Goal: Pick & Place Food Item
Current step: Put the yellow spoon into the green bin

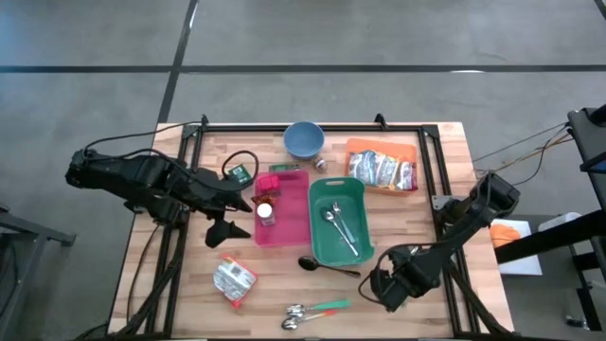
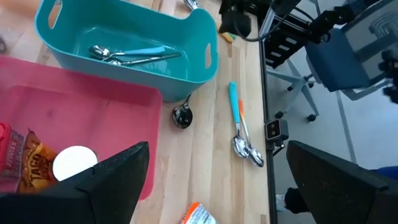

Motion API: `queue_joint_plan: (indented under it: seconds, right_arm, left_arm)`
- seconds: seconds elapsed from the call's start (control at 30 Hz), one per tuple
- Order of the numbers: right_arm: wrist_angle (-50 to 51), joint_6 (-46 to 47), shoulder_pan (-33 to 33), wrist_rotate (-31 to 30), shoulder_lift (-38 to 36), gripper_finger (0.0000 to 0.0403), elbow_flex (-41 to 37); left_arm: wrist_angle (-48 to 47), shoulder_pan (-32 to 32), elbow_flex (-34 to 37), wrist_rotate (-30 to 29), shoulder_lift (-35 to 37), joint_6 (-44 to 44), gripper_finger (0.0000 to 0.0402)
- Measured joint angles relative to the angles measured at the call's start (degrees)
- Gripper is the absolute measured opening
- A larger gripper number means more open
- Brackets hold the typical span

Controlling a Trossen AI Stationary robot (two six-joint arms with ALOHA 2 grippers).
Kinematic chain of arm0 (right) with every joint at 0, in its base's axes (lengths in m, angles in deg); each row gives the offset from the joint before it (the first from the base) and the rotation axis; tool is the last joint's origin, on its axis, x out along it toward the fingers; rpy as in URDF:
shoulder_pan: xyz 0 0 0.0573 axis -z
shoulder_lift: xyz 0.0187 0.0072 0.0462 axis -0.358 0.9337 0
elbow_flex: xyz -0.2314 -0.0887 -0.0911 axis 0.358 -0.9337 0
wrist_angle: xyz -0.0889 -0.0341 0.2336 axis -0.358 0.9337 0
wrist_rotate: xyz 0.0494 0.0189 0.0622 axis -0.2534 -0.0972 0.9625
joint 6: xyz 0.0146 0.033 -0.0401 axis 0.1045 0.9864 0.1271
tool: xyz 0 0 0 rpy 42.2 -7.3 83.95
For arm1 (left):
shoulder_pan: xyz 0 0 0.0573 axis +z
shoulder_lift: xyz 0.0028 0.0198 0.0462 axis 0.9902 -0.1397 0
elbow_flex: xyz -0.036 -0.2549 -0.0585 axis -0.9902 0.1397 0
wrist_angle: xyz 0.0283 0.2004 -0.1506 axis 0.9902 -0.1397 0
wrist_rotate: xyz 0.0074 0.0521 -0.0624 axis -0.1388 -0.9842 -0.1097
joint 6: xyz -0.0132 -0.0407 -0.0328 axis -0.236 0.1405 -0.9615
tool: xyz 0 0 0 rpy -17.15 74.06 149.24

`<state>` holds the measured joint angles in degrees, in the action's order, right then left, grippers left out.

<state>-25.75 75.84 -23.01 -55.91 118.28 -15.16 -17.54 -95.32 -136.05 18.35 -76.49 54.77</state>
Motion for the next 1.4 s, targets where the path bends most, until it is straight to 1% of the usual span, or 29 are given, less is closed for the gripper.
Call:
queue_joint_plan:
  seconds: [0.2, 0.33, 0.6, 0.87, 0.97, 1.2, 1.4]
  right_arm:
    - [-5.0, 0.0, 0.0, 0.2, -0.1, 0.0297, -5.0]
    - [-8.0, -0.3, 0.0, 0.1, -0.2, 0.0297, -6.8]
    - [-10.3, -1.0, 0.0, -0.1, -0.2, 0.0297, -8.8]
    - [-10.8, -3.1, 0.8, 0.1, -0.3, 0.0295, -8.8]
    - [-11.1, -3.3, 0.9, -0.5, -0.3, 0.0279, -8.1]
    - [-10.8, -3.4, 0.9, -0.9, -0.2, 0.021, -7.6]
    - [-10.8, -3.7, 1.3, -1.4, -0.2, 0.017, -8.0]
  left_arm:
    - [0.0, 0.0, 0.0, 0.4, 0.0, -1.7, 0.038]
    - [0.0, 0.0, 0.0, 0.5, 0.0, -3.0, 0.038]
    - [0.3, 0.0, 0.0, 0.6, 0.0, -4.3, 0.038]
    - [1.4, 0.0, 0.0, 0.6, 0.0, -4.5, 0.038]
    - [1.4, 0.0, 0.0, 0.6, 0.0, -4.6, 0.038]
    - [1.3, 0.0, 0.0, 0.5, 0.0, -4.6, 0.038]
    - [1.3, 0.0, 0.0, 0.5, 0.0, -4.6, 0.038]
